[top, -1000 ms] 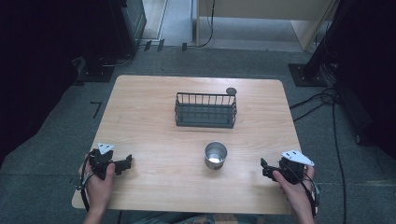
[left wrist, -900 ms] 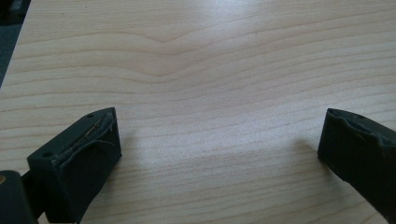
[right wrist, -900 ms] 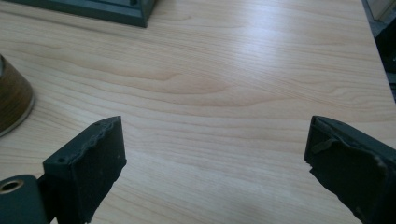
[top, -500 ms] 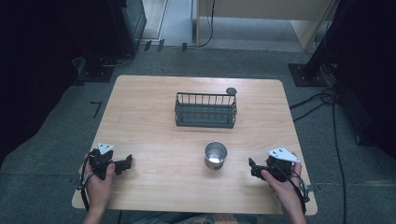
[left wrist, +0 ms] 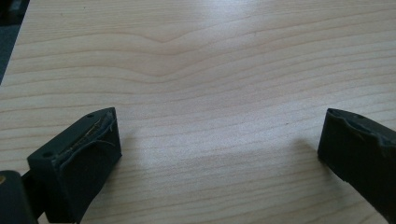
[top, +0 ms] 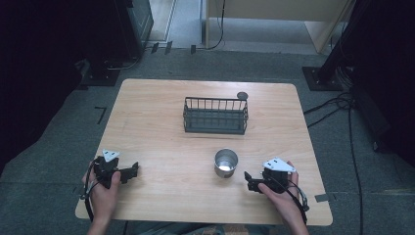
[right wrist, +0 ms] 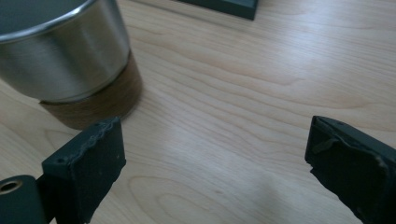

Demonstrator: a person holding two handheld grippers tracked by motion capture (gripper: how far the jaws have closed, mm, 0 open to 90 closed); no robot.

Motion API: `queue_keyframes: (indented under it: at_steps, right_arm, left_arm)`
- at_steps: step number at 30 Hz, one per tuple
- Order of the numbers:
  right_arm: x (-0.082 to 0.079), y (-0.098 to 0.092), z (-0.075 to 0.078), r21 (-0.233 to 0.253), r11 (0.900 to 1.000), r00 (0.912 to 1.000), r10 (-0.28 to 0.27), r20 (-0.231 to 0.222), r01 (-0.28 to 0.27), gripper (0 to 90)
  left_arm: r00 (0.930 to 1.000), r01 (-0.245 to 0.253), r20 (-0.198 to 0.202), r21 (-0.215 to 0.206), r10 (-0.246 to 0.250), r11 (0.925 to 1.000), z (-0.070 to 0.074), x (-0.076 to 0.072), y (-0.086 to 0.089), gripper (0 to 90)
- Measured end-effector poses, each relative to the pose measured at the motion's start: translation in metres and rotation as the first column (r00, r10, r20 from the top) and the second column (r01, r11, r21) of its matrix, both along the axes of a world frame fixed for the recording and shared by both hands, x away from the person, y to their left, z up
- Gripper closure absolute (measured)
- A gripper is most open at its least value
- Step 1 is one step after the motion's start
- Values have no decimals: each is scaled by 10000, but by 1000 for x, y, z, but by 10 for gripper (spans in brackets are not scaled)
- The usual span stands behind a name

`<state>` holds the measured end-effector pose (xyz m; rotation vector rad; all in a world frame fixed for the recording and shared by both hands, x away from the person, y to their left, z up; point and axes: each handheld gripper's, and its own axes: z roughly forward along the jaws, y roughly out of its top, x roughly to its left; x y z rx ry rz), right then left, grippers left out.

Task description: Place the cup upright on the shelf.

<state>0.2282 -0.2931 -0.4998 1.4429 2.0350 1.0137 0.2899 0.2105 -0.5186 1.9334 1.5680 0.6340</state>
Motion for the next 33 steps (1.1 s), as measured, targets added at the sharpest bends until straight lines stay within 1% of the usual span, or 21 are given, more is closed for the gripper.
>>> queue_keyframes:
  at_steps: [2, 3, 5, 6, 8, 12, 14, 16, 25, 26, 33]
  right_arm:
    - [0, 2, -1, 22, 10000, 10000, 75, -15, -75, 44]
    - [0, 7, -3, 35, 9998, 9998, 215, -53, -215, 47]
    - [-1, 9, -3, 59, 9997, 9997, 235, -81, -234, 48]
    - [-1, 13, -4, 64, 9992, 9992, 396, -100, -395, 49]
    - [-1, 14, -4, 88, 9989, 9989, 451, -82, -450, 50]
    - [-1, 24, -4, 189, 9968, 9969, 777, -73, -776, 53]
    - [-1, 26, -4, 184, 9966, 9967, 809, -60, -807, 54]
    - [-1, 32, -4, 245, 9947, 9950, 1001, -19, -1000, 56]
    - [2, 43, -4, 338, 9911, 9916, 1289, 42, -1290, 58]
    - [3, 46, -3, 423, 9902, 9911, 1327, 52, -1328, 59]
    - [7, 57, -1, 562, 9862, 9878, 1549, 164, -1556, 60]
  left_arm:
    - [10000, 2, -1, 2, -2, 10000, 0, 0, 0, 0]
    - [10000, 3, -1, 1, -3, 10000, 0, 0, 0, 0]
    - [10000, 1, -1, 1, -1, 10000, 0, 0, 0, 0]
    - [10000, 3, -2, 1, -3, 10000, 0, 0, 0, 0]
    - [10000, 2, 0, 2, -2, 10000, 0, 0, 0, 0]
    - [10000, 0, 1, -2, 0, 10000, 0, 0, 0, 0]
    - [10000, -3, 0, -2, 3, 10000, 0, 0, 0, 0]
    - [10000, -4, -1, -1, 4, 10000, 0, 0, 0, 0]
    - [10000, -3, 1, -2, 3, 10000, 0, 0, 0, 0]
    - [10000, -6, 2, -3, 6, 10000, 0, 0, 0, 0]
    - [10000, -3, 3, -3, 3, 10000, 0, 0, 0, 0]
